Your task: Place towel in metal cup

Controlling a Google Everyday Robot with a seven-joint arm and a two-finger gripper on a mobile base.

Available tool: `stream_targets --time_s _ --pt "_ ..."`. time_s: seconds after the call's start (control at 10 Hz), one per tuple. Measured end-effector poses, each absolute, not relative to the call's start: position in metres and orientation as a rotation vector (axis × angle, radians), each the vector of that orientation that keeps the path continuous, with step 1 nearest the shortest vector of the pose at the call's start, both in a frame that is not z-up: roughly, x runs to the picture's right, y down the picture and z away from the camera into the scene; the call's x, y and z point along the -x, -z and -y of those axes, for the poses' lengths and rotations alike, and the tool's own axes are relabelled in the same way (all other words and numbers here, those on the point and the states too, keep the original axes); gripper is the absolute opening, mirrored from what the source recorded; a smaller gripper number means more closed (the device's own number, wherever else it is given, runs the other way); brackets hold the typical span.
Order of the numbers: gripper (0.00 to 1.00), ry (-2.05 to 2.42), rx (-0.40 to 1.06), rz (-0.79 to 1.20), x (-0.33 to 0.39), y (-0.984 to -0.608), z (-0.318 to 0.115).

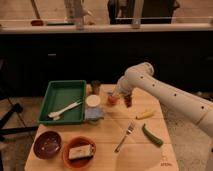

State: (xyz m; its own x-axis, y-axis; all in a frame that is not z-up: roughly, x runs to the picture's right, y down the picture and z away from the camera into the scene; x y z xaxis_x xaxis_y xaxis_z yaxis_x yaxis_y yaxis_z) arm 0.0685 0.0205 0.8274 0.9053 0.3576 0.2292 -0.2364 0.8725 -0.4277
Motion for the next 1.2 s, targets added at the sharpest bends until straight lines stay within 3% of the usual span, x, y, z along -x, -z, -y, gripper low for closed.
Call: stream_targets --time_s 0.6,1.2 --pt "0.00 0.044 0.427 0.373 -0.066 -0.864 0.040" --pt "0.00 0.154 0.463 0.378 -0.055 -0.876 0.050"
